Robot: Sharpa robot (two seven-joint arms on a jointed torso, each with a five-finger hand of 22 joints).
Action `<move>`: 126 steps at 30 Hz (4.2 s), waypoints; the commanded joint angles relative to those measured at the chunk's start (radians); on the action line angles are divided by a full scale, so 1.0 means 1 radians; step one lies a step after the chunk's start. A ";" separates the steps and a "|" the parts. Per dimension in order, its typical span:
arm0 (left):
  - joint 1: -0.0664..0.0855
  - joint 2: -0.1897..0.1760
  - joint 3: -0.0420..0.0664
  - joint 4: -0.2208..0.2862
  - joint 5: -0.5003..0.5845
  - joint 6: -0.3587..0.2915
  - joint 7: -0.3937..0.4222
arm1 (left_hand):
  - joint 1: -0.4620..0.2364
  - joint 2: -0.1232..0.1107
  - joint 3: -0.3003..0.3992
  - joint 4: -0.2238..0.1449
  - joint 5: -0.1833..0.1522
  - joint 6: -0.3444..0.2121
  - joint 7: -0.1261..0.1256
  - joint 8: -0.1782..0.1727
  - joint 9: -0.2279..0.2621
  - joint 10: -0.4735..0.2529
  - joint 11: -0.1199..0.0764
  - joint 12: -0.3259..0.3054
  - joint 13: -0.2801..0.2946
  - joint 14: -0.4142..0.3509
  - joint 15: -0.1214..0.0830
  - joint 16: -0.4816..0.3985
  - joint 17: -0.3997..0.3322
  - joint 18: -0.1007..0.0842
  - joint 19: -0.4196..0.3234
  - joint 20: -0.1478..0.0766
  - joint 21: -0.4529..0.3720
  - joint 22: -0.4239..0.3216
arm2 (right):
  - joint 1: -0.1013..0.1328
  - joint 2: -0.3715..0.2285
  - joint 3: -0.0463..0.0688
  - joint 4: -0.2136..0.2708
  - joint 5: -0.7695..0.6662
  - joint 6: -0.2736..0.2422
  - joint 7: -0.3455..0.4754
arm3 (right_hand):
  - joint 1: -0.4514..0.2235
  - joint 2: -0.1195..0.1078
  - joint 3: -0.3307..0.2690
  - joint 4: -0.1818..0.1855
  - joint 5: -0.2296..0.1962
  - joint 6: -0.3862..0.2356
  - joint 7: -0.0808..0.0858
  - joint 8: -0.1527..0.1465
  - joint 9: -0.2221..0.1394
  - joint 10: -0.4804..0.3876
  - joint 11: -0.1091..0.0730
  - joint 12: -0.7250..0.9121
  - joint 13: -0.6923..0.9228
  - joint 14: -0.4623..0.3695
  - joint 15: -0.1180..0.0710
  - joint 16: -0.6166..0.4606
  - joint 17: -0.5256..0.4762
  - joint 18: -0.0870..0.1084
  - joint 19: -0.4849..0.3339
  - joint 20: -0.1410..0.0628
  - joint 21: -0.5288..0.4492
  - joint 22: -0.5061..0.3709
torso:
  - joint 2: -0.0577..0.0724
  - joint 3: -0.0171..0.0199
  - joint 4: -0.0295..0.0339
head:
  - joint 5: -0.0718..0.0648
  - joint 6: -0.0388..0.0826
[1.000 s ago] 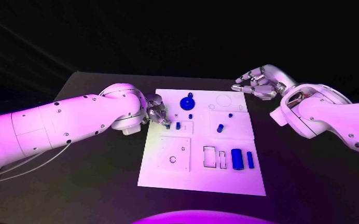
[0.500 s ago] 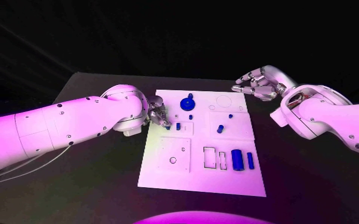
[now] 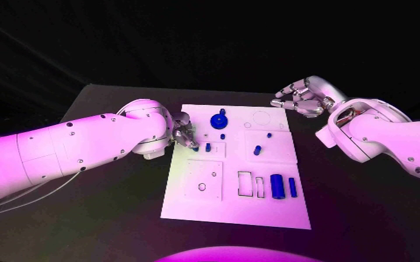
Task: Assemble the parts on the task board
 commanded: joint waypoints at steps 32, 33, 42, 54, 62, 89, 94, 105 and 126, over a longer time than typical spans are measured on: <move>-0.003 0.039 -0.002 -0.022 0.034 0.046 -0.021 | -0.008 -0.004 0.154 -0.155 0.004 0.031 -0.018 0.007 0.003 0.020 -0.003 0.015 0.013 0.105 -0.008 0.002 0.263 -0.011 0.008 -0.002 0.008 0.007 | -0.001 0.003 0.000 0.003 -0.004 0.009 0.008 | -0.003 0.005 -0.009 -0.001 0.006 0.003 -0.001 0.005 -0.002 0.006 -0.003 0.006 0.000 0.073 -0.008 -0.005 0.142 0.016 0.002 -0.004 -0.004 0.001 | -0.001 0.0009 -0.0008 | 0.002 -0.002; -0.003 0.041 -0.002 -0.024 0.034 0.047 -0.022 | -0.008 -0.004 0.154 -0.155 0.004 0.031 -0.018 0.007 0.003 0.020 -0.003 0.015 0.013 0.105 -0.008 0.002 0.263 -0.011 0.008 -0.002 0.008 0.007 | -0.001 0.003 0.000 0.003 -0.004 0.009 0.008 | -0.003 0.005 -0.009 -0.001 0.006 0.003 -0.001 0.005 -0.002 0.006 -0.003 0.006 0.000 0.073 -0.008 -0.005 0.142 0.016 0.002 -0.004 -0.004 0.001 | -0.001 0.0008 -0.0004 | 0.002 -0.002; -0.004 0.049 -0.002 -0.042 0.040 0.055 -0.027 | -0.011 -0.004 0.153 -0.154 0.004 0.031 -0.018 0.007 0.003 0.020 -0.003 0.014 0.012 0.105 -0.008 0.002 0.263 -0.011 0.008 -0.002 0.008 0.006 | -0.001 0.003 0.000 0.003 -0.004 0.008 0.008 | -0.003 0.006 -0.009 -0.001 0.007 0.003 -0.001 0.005 -0.002 0.004 -0.003 0.005 -0.001 0.073 -0.008 -0.006 0.141 0.017 0.002 -0.004 -0.005 0.000 | 0.000 -0.0001 0.0005 | 0.001 0.001; -0.004 0.044 -0.002 -0.048 0.059 0.047 -0.038 | -0.133 -0.020 -0.034 -0.041 0.002 0.057 -0.040 -0.010 -0.006 0.023 -0.018 0.012 0.010 0.105 -0.020 0.002 0.263 -0.012 0.009 -0.008 0.007 0.009 | -0.001 0.001 0.000 0.005 -0.004 0.006 0.010 | -0.003 0.006 -0.010 -0.001 0.007 0.003 -0.001 0.005 -0.002 0.003 -0.003 0.003 -0.003 0.072 -0.008 -0.006 0.139 0.017 0.001 -0.004 -0.008 -0.002 | 0.000 -0.0001 0.0011 | -0.003 0.000; -0.004 0.033 -0.001 -0.042 0.064 0.026 -0.037 | -0.172 -0.017 -0.200 0.043 0.002 0.075 -0.038 -0.024 -0.015 0.024 -0.016 0.018 0.015 0.105 -0.019 0.002 0.263 -0.014 0.014 -0.009 0.011 0.018 | -0.001 0.000 0.000 0.005 -0.004 0.003 0.011 | -0.003 0.006 -0.010 -0.001 0.007 0.002 -0.001 0.005 -0.002 0.001 -0.003 0.001 -0.005 0.072 -0.008 -0.007 0.138 0.018 0.000 -0.004 -0.010 -0.003 | 0.000 -0.0006 0.0004 | -0.004 0.002; 0.009 -0.032 0.048 -0.014 0.271 -0.123 0.124 | -0.091 0.081 -0.411 0.048 0.009 0.005 -0.008 -0.065 -0.031 -0.110 0.009 -0.102 -0.152 0.080 -0.002 -0.045 0.185 0.015 -0.054 -0.007 -0.079 -0.120 | -0.006 -0.003 0.000 -0.001 -0.004 0.002 0.012 | -0.018 0.010 -0.019 0.005 0.006 -0.002 0.000 0.006 -0.003 0.000 -0.002 0.001 -0.007 0.072 -0.007 -0.008 0.137 0.018 0.000 -0.004 -0.012 -0.003 | 0.000 0.0001 0.0001 | -0.017 0.013; 0.012 -0.028 0.047 -0.010 0.261 -0.265 0.320 | 0.002 0.031 -0.311 0.044 0.008 -0.122 0.058 -0.110 -0.054 -0.315 0.071 -0.225 -0.294 -0.054 0.048 -0.246 -0.091 0.085 -0.278 0.033 -0.381 -0.537 | -0.006 -0.003 0.000 -0.003 -0.004 -0.001 0.013 | -0.020 0.011 -0.020 0.005 0.006 -0.002 0.000 0.006 -0.004 -0.002 -0.002 -0.001 -0.009 0.071 -0.007 -0.009 0.136 0.018 -0.002 -0.004 -0.015 -0.005 | 0.000 0.0003 0.0020 | -0.018 0.014; -0.013 0.045 0.010 -0.027 -0.162 -0.366 0.545 | 0.201 -0.030 -0.197 -0.037 0.004 -0.107 0.093 -0.230 -0.159 -0.423 0.115 -0.444 -0.487 -0.234 0.083 -0.578 -0.468 0.099 -0.315 0.071 -0.555 -0.678 | -0.008 -0.002 0.000 -0.002 -0.004 0.000 0.014 | -0.014 0.020 -0.025 -0.001 0.043 -0.004 0.000 0.010 -0.005 -0.012 -0.002 -0.009 -0.019 0.070 -0.007 -0.013 0.131 0.020 -0.004 -0.004 -0.025 -0.009 | -0.001 0.0011 -0.0003 | -0.024 0.023; -0.054 0.154 0.001 -0.128 -0.451 -0.242 0.480 | 0.208 -0.045 -0.247 -0.049 0.004 0.002 0.087 -0.382 -0.266 -0.386 0.121 -0.641 -0.712 -0.134 0.091 -0.406 -0.372 0.096 -0.252 0.076 -0.503 -0.639 | -0.009 -0.003 0.000 0.005 -0.004 -0.001 0.015 | -0.008 0.024 -0.028 -0.003 0.062 -0.005 0.000 0.012 -0.006 -0.023 -0.002 -0.021 -0.033 0.069 -0.007 -0.015 0.128 0.020 -0.005 -0.004 -0.030 -0.011 | 0.002 0.0013 -0.0025 | -0.029 0.027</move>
